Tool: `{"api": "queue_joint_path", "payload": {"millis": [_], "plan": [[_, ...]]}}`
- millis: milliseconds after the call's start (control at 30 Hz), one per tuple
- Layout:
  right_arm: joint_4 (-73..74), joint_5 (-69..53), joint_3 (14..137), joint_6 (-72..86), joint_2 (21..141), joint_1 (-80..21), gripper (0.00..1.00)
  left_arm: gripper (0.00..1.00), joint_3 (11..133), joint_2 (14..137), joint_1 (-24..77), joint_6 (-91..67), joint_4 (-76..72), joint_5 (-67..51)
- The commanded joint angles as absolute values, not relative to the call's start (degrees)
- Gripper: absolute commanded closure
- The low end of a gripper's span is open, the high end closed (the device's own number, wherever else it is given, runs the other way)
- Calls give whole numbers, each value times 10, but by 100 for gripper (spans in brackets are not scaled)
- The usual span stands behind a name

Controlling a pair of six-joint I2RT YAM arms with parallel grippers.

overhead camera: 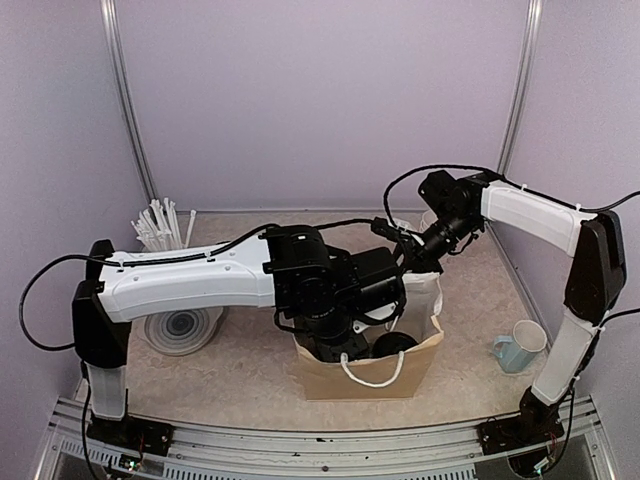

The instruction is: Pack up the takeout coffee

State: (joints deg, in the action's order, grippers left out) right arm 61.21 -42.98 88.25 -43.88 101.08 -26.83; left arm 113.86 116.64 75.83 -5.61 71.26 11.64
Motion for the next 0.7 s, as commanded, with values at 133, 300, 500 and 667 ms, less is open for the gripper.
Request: {"api": "queue_joint_path", "payload": {"millis": [133,300,500,667], "plan": [[616,-443,875,-428,991,-264,38,16,1174,1140,765,-68,717,159],[619,-435,878,-427,992,-264,38,14,1189,1134,765,-62,711,161],[617,-425,883,-421,988,-262,38,13,1192,1125,758,-54,698,201],[626,-424,901,-420,988,-260,38,14,1211,1127,738,-53,693,206]]}}
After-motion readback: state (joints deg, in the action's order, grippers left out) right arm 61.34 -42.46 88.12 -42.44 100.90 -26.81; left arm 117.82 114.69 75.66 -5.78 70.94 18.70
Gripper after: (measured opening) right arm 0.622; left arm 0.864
